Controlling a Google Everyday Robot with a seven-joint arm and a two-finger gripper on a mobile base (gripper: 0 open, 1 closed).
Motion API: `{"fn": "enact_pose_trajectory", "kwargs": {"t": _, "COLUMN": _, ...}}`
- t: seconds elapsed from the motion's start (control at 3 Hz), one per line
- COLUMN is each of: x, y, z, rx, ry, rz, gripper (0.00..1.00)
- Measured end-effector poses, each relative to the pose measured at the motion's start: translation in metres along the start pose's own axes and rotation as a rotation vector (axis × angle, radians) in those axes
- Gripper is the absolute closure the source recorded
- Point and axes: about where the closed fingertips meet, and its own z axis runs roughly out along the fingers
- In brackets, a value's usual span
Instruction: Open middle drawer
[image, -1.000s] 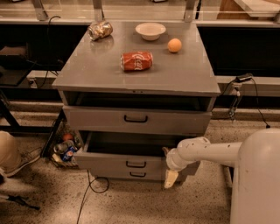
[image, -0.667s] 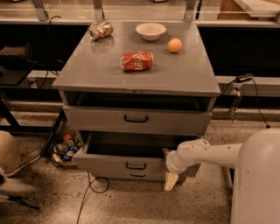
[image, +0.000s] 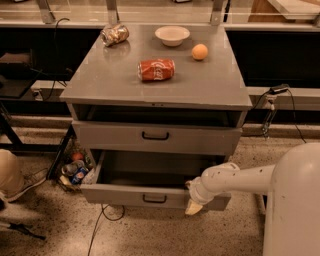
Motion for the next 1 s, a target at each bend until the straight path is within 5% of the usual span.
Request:
{"fn": "enact_pose_trajectory", "kwargs": {"t": 0.67, "x": 0.013, "y": 0.057, "z": -0.027, "rx": -0.002, "ry": 0.023, "rz": 0.102, "gripper": 0.82}}
{"fn": "enact_pose_trajectory", "kwargs": {"t": 1.0, "x": 0.013, "y": 0.059, "z": -0.027, "rx": -0.004, "ry": 0.023, "rz": 0.105, "gripper": 1.00}}
